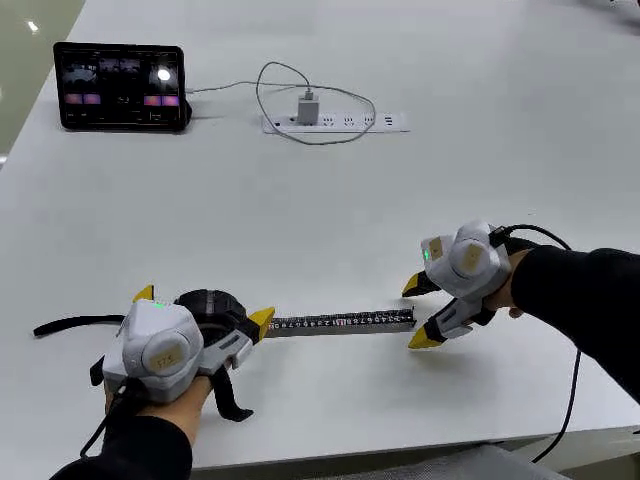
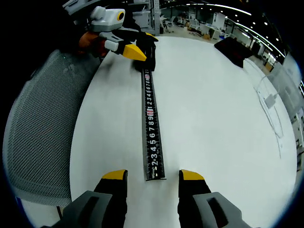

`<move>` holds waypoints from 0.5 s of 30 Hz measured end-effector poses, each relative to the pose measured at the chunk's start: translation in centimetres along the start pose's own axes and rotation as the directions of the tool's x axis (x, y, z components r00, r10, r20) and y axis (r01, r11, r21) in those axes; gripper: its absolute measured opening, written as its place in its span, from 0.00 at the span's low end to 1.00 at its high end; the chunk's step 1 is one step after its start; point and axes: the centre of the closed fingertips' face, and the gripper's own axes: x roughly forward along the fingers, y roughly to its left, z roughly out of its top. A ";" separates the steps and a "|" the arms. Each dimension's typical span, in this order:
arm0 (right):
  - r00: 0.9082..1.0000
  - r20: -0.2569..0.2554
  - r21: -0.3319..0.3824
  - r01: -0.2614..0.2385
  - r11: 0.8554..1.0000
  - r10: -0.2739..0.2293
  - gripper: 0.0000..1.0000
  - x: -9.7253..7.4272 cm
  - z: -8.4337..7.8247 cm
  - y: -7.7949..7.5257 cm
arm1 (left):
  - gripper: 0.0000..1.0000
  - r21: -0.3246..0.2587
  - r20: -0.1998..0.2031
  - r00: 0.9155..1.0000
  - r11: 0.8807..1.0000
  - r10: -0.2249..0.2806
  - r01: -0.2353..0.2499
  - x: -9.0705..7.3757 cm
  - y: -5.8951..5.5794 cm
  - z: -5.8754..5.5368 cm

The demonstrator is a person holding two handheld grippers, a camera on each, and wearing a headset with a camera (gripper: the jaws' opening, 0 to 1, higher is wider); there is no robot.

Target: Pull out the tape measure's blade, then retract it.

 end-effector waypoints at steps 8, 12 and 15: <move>1.000 -0.021 -0.026 -0.001 1.000 0.000 0.30 0.1 -0.3 -0.3 | 0.99 -0.008 0.000 1.000 1.000 0.003 -0.003 0.0 0.1 -0.1; 1.000 -0.026 -0.028 -0.004 1.000 0.003 0.21 0.1 -0.3 -0.3 | 0.99 -0.009 0.004 1.000 1.000 0.007 -0.007 0.0 0.1 0.0; 1.000 -0.024 -0.029 0.002 1.000 -0.002 0.13 0.2 -0.3 -0.2 | 0.99 -0.009 0.005 1.000 1.000 0.008 -0.008 0.0 0.2 0.0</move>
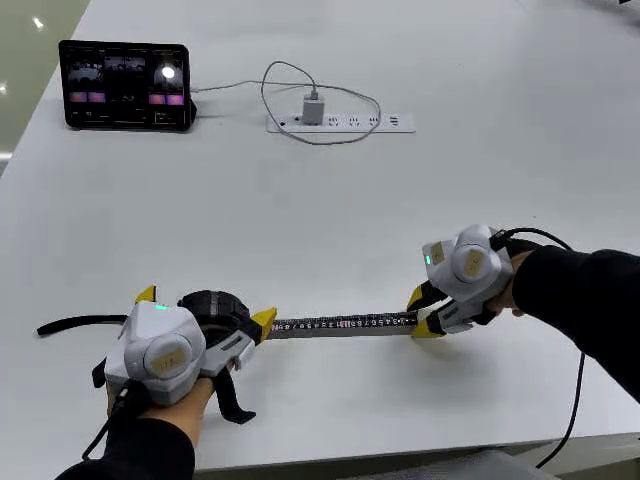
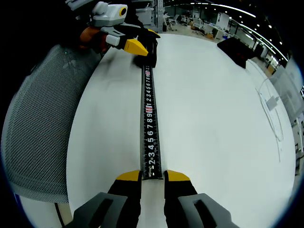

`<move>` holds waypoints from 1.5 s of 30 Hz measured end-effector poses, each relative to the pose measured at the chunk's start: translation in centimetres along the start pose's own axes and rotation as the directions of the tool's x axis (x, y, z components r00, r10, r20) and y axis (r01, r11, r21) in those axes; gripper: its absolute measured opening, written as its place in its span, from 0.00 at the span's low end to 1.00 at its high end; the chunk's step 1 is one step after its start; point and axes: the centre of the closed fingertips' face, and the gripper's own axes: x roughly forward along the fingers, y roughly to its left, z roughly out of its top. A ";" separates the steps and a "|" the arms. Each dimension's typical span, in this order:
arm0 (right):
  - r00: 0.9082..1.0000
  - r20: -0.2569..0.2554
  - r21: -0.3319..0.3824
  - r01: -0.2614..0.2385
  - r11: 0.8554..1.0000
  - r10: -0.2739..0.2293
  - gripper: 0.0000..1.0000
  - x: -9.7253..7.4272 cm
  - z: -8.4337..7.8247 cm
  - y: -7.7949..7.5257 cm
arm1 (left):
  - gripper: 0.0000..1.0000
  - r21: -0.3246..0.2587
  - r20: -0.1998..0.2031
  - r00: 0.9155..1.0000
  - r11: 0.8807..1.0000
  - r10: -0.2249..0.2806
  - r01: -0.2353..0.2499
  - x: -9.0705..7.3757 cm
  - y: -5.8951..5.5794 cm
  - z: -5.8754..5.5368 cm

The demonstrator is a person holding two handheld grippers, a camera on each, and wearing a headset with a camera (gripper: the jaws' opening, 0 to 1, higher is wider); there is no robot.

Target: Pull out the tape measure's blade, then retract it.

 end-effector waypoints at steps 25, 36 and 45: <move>0.998 -0.066 0.103 0.013 0.995 -0.006 0.10 0.2 0.2 -0.2 | 0.74 -0.046 -0.044 0.999 0.999 0.002 -0.004 0.0 0.1 -0.8; 0.996 -0.092 0.097 0.022 0.995 -0.013 0.10 0.3 0.2 -0.2 | 0.63 -0.072 -0.096 0.995 0.997 0.006 -0.013 -0.1 0.3 -1.7; 0.996 -0.083 0.102 0.026 0.994 -0.018 0.10 0.3 0.1 -0.3 | 0.62 -0.068 -0.124 0.992 0.998 0.004 -0.013 -0.2 0.2 -1.9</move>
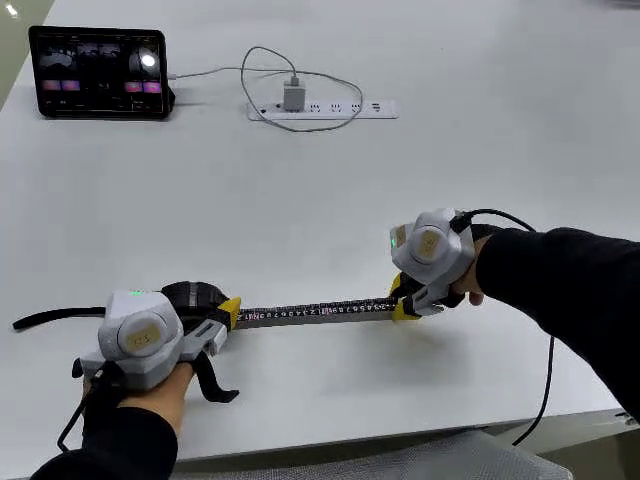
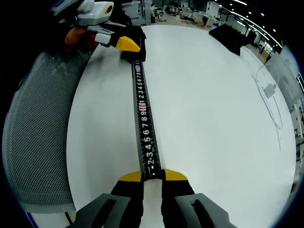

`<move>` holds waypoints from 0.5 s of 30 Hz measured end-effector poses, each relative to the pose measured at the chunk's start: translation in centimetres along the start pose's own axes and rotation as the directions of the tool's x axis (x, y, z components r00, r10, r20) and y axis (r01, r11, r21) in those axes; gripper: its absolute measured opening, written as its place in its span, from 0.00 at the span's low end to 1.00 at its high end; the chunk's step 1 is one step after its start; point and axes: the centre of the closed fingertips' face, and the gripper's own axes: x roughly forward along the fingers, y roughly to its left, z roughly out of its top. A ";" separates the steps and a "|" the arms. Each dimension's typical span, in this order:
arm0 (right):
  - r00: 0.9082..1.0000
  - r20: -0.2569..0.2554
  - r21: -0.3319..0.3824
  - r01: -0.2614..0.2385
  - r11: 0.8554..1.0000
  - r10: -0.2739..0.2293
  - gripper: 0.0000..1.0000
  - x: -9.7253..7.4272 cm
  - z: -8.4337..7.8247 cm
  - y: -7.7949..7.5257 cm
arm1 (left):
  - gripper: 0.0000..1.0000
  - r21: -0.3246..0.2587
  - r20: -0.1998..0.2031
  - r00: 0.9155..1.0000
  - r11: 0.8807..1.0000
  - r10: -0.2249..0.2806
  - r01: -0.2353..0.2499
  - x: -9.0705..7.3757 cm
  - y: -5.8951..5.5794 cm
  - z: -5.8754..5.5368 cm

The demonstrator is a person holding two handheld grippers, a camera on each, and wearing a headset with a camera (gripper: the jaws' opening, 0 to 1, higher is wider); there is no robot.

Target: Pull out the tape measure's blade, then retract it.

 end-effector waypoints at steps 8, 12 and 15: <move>1.000 0.008 -0.027 -0.009 1.000 0.010 0.09 0.0 0.1 0.0 | 0.61 0.022 -0.008 1.000 1.000 0.002 -0.002 0.0 0.1 0.0; 1.000 0.013 -0.032 -0.008 0.999 0.009 0.09 0.0 0.1 0.1 | 0.61 0.024 -0.010 1.000 1.000 0.001 0.000 0.0 0.1 0.0; 1.000 0.018 -0.031 -0.006 1.000 0.007 0.09 0.0 0.2 0.1 | 0.61 0.023 -0.010 1.000 1.000 0.000 0.000 0.0 0.1 0.0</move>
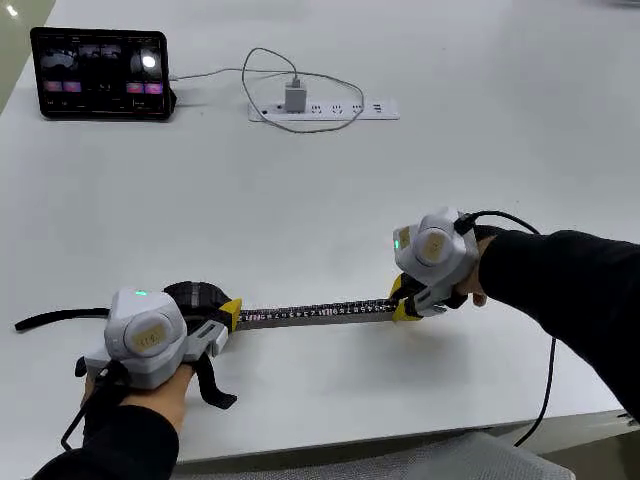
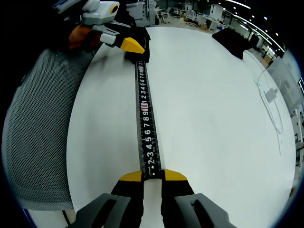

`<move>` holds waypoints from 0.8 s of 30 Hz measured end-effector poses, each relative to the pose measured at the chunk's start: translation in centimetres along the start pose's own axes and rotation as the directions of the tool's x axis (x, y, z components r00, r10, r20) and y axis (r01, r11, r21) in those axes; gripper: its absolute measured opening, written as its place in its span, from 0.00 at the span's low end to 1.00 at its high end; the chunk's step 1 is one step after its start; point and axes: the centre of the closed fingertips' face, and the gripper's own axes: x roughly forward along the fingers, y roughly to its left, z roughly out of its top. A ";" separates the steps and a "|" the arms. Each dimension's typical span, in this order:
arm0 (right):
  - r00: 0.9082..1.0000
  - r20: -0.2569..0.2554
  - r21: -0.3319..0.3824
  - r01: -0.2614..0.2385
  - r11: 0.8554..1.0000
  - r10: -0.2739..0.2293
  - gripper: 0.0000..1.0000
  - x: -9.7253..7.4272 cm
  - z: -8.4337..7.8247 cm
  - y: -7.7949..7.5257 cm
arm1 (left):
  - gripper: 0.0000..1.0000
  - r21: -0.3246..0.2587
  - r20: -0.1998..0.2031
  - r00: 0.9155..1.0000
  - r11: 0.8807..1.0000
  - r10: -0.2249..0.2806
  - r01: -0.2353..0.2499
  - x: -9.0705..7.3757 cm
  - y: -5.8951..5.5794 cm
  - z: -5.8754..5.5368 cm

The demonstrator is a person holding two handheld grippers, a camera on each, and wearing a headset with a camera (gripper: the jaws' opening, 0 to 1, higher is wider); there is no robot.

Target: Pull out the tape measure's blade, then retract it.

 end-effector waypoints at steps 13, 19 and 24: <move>1.000 -0.022 0.015 0.007 1.000 -0.006 0.10 0.2 0.3 0.0 | 0.61 0.006 0.000 1.000 1.000 -0.011 0.011 0.1 0.0 0.0; 0.998 -0.058 -0.009 0.008 1.000 -0.009 0.10 0.3 0.5 0.1 | 0.61 0.001 -0.002 1.000 1.000 -0.009 0.009 0.2 0.0 0.0; 0.997 -0.074 -0.043 0.007 0.999 -0.010 0.10 0.3 0.5 0.1 | 0.61 0.000 -0.003 1.000 1.000 -0.009 0.009 0.2 -0.1 -0.1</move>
